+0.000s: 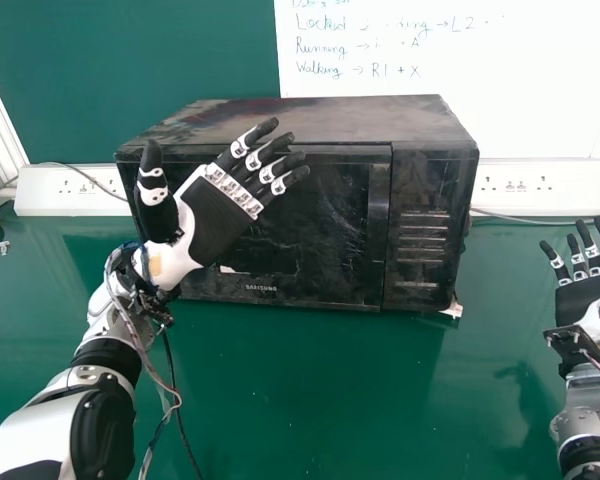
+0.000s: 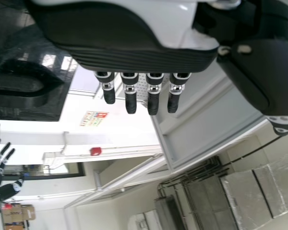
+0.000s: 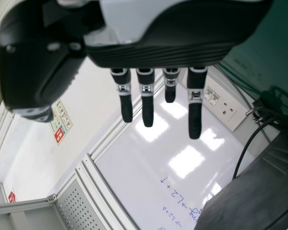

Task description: Open the door of oven

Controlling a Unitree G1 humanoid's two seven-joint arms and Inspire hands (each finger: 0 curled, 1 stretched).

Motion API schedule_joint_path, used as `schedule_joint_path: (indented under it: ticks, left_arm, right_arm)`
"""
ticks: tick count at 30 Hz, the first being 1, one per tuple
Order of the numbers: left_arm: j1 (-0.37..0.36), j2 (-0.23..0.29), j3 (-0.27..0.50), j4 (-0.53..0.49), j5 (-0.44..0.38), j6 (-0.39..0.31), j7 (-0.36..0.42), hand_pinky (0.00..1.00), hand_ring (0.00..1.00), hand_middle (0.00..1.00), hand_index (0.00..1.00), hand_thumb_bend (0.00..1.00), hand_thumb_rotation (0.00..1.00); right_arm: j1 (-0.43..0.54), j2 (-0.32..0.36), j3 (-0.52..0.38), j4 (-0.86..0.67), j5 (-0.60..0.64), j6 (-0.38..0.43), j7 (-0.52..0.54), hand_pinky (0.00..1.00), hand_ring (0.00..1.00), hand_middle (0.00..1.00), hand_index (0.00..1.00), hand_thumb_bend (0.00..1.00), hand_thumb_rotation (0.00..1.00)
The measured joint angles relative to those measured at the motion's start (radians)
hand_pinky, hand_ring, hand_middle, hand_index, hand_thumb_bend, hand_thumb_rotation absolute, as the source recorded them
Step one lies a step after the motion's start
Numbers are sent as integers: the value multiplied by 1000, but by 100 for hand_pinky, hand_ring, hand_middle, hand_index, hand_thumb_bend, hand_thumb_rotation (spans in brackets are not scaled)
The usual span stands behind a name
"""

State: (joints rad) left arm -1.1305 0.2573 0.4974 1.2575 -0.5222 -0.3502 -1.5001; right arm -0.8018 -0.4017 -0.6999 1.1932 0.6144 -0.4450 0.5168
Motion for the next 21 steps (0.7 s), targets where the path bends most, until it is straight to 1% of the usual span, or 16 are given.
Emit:
schedule_joint_path:
  ticks: [4,10,13,15,21]
  left_arm:
    - [7,8,-1,1,15,6,17,63,80,90,88,70,62]
    - [8,11,-7,1,36,46,18,67,83,91,88,68,61]
    - [8,11,-12,2,43,64,17,68,84,91,88,68,61]
    - [8,11,-14,2,49,67,16,69,85,91,88,67,64]
    - [7,11,-25,4,71,86,14,70,85,91,87,66,66]
  right_arm:
    - [0,0,0,0,0,0,6,95,100,100,97,100,93]
    - [0,0,0,0,0,-1,6,96,100,100,97,100,92]
    - [0,0,0,-1,0,-1,6,98,100,100,98,100,93]
    - [0,0,0,-1,0,-1,6,99,100,100,98,100,93]
    - [0,0,1,-1,0,-2,6,98,100,100,97,100,94]
